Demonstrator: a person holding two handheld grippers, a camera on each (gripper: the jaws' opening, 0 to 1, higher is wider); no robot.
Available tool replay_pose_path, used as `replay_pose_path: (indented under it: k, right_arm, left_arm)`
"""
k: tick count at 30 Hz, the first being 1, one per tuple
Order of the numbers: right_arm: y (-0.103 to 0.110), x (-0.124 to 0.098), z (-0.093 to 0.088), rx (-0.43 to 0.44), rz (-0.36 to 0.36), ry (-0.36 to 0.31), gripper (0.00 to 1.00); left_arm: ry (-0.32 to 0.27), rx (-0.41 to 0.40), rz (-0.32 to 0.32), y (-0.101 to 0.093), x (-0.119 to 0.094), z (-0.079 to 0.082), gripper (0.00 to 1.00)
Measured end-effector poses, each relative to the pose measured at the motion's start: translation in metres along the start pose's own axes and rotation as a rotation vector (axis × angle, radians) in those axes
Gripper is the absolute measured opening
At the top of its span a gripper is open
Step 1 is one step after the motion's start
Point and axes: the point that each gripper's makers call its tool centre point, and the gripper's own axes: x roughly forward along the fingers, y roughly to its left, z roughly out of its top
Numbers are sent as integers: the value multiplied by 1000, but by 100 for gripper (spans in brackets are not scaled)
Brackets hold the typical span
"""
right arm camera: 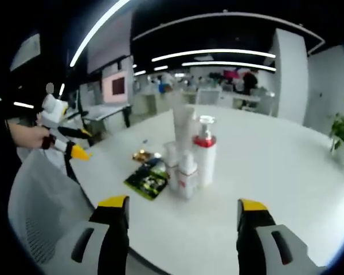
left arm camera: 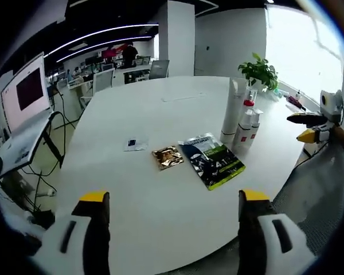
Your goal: Arrange the skincare products in the storage area until every visible bottle or jar stands upright without overlapping.
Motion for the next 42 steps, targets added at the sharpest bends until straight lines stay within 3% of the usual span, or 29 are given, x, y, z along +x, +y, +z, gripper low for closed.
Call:
replay_pose_path:
  k: [8, 13, 18, 36, 42]
  right_arm:
    - [-3, 1, -5, 11, -7, 26, 85]
    - [-8, 1, -4, 4, -32, 19, 94]
    - [-10, 1, -6, 12, -33, 26, 95]
    - [-19, 0, -12, 20, -76, 53, 99]
    - [-21, 0, -13, 28, -83, 57, 99]
  left_arm:
    - [48, -7, 2, 26, 38, 15, 89]
    - [83, 0, -7, 37, 58, 21, 87]
    - [128, 9, -7, 51, 76, 22, 87]
    - [208, 5, -27, 71, 129, 32, 87]
    - [239, -3, -45, 74, 144, 33, 80]
